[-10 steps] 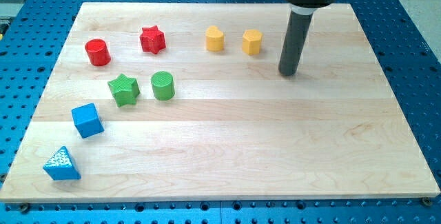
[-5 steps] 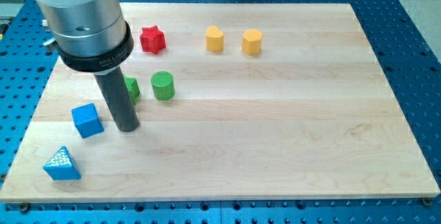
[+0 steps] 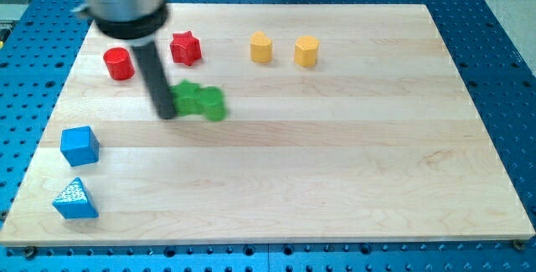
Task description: Place the green blocks together to bottom right of hexagon
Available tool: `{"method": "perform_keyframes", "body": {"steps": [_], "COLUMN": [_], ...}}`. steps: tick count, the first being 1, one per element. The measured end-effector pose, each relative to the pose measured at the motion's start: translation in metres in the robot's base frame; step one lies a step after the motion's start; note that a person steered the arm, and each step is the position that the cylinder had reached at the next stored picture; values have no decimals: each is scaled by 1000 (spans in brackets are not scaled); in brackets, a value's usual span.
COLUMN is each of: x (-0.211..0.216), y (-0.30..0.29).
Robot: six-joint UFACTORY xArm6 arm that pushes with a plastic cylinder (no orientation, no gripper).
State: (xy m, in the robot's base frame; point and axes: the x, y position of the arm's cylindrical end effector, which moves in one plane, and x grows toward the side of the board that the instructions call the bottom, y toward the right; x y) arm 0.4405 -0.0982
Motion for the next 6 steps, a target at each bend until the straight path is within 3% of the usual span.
{"method": "perform_keyframes", "body": {"steps": [1, 2, 3, 5, 6], "x": [5, 18, -6, -44, -30], "y": [54, -25, -5, 194, 182]}}
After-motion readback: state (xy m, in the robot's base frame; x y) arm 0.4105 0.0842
